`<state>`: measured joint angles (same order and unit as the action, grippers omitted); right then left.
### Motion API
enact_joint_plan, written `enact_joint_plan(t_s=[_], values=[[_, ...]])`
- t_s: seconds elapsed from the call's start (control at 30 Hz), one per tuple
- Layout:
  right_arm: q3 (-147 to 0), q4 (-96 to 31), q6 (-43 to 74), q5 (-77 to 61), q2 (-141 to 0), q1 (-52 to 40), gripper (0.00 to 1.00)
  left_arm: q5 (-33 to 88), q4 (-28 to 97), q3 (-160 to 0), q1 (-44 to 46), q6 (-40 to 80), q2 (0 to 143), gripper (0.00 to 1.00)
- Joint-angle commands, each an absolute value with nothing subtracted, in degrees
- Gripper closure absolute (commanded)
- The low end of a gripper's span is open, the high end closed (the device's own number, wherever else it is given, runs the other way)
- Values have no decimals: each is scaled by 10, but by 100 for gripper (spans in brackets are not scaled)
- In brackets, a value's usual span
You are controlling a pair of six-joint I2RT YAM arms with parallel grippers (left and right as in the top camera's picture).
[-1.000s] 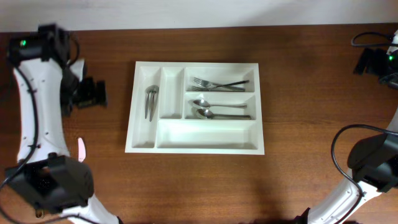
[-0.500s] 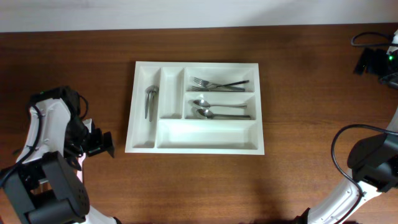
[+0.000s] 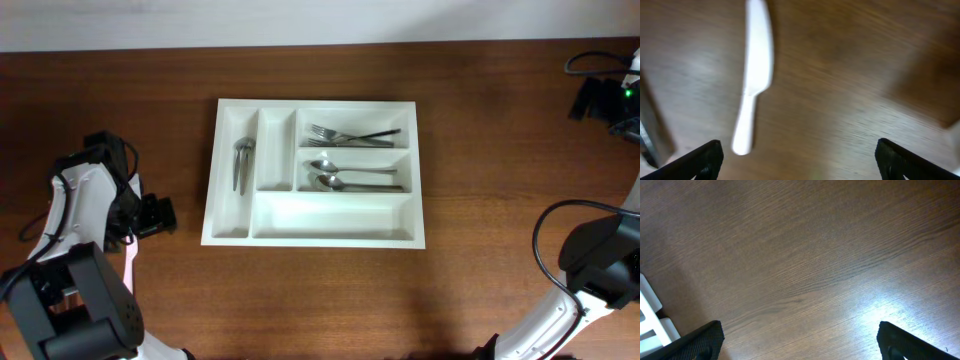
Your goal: Pack container
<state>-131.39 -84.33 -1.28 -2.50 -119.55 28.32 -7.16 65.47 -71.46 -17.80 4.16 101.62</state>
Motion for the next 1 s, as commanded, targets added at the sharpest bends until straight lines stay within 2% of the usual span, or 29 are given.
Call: enact_joint_plan(t_s=[0.0,0.13,0.23,0.37,0.57,0.97], values=[[-1313,-843,-8,-26,-1194,285,2,-129,664,-712,-224,67,1005,1],[-1313,-843,-8,-26,-1194,285,1,-122,688,-712,-323,70,1005,1],[-1313,-843,-8,-26,-1194,285,1,-69,695,-712,-384,57,1005,1],[-1313,-843,-8,-26,-1194,285,1,-15,693,-712,-432,19,1005,1],[-1313,-843,-8,-26,-1194,285,1,-8,663,-712,-429,-24,1005,1],[-1313,-843,-8,-26,-1194,285,1,8,555,-712,-382,-274,1005,1]])
